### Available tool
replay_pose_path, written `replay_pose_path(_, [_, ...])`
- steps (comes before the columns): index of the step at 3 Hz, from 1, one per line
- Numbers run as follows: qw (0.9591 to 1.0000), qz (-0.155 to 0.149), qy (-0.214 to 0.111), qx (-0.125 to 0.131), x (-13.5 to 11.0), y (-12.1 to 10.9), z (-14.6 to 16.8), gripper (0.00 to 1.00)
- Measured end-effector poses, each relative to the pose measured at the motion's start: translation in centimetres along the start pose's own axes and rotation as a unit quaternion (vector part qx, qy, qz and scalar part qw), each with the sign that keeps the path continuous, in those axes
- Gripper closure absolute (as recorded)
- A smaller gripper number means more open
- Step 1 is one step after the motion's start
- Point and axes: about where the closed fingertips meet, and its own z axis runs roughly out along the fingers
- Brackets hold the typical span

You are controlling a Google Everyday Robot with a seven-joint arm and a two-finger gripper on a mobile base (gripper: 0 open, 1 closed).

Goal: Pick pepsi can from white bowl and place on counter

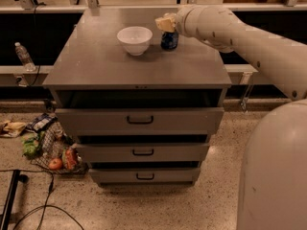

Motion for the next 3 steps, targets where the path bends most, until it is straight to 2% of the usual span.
replay_pose_path(1, [0.9999,0.013,-0.001,-0.007,0.8,-0.9,0.0,0.0])
replay_pose_path(2, [0.9981,0.05,-0.036,-0.001,1.4,-5.7,-3.2,0.0])
replay_pose_path(3, [0.9933,0.082,-0.078,0.022,1.8,-10.5,-8.0,0.0])
